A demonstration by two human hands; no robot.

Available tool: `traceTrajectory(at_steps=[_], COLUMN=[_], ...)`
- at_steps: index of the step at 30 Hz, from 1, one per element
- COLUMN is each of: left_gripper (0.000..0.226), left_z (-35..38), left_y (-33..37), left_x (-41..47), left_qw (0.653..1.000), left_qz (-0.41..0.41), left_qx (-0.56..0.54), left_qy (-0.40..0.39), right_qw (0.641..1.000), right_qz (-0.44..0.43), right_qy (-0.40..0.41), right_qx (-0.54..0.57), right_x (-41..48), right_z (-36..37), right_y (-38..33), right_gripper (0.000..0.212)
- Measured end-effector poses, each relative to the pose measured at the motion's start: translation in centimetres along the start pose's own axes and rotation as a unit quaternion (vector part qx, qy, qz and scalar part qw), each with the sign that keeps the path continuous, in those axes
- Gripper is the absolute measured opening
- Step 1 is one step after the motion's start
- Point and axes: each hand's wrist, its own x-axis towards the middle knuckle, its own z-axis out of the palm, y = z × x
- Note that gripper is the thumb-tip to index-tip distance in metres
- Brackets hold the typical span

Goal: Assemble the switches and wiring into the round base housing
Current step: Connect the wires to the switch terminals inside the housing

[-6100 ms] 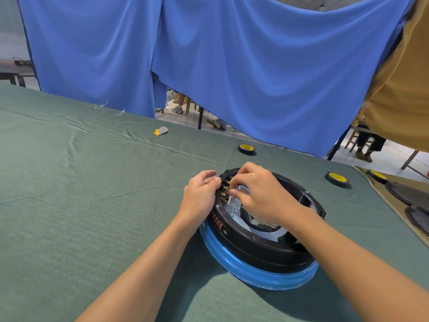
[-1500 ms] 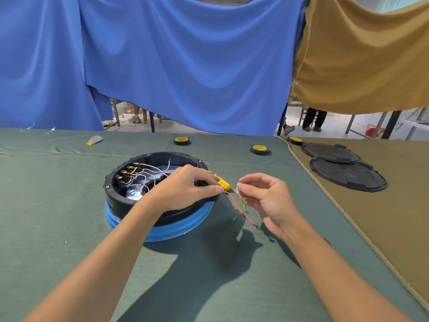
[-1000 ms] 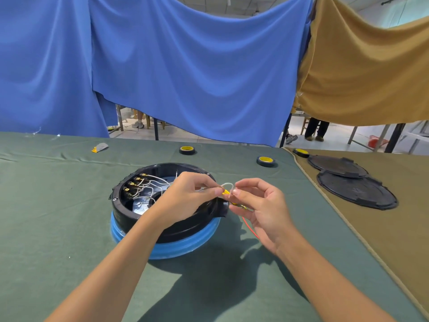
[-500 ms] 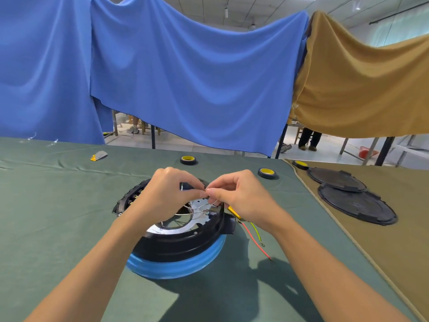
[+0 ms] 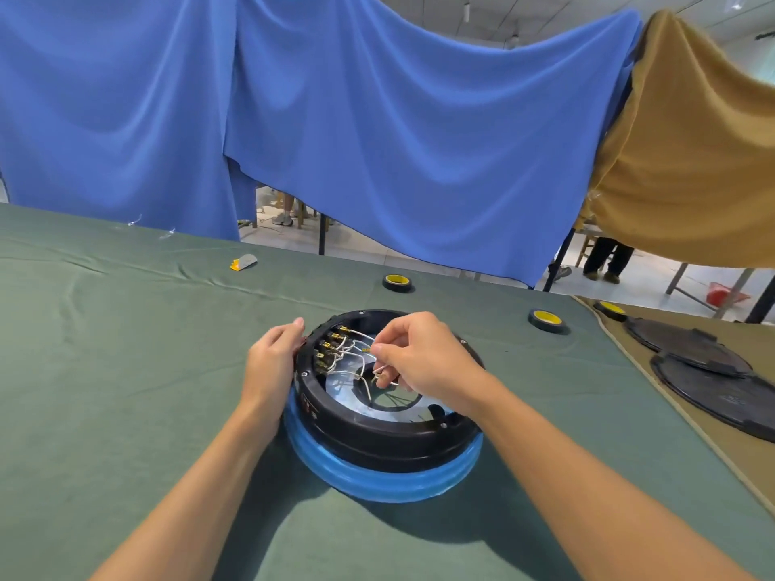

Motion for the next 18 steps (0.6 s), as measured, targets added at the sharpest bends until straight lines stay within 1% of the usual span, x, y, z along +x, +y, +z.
traceTrajectory(at_steps=[2, 3, 6, 8, 9, 12, 18], left_gripper=[0.044, 0.049, 0.048, 0.053, 0.053, 0.033, 0.031], left_z=[-0.1, -0.2, -0.4, -0.5, -0.4, -0.1, 0.7], left_y=[-0.3, -0.3, -0.5, -0.9, -1.1, -1.6, -2.0], left_x=[-0.2, -0.4, -0.6, -0.6, -0.5, -0.2, -0.1], left_qw=[0.999, 0.999, 0.996, 0.992, 0.991, 0.989, 0.983], left_qz=[0.016, 0.019, 0.031, 0.044, 0.047, 0.052, 0.079], left_qx=[0.038, 0.047, 0.081, 0.114, 0.124, 0.134, 0.158], left_qy=[-0.013, -0.014, -0.017, -0.011, -0.003, 0.027, 0.042], right_qw=[1.000, 1.000, 0.999, 0.999, 0.999, 1.000, 0.999], right_qz=[0.003, 0.007, 0.023, 0.033, 0.034, 0.028, 0.023], right_qy=[-0.004, -0.009, -0.031, -0.036, -0.030, 0.001, 0.025], right_qx=[-0.001, 0.000, -0.003, -0.001, 0.000, -0.003, -0.002], right_x=[0.7, 0.9, 1.6, 1.9, 2.0, 2.3, 1.9], right_z=[0.8, 1.3, 2.4, 3.0, 3.3, 3.8, 4.1], right_y=[-0.4, -0.6, -1.2, -1.4, -1.5, -1.4, -0.9], right_gripper=[0.011, 0.009, 0.008, 0.009, 0.011, 0.012, 0.007])
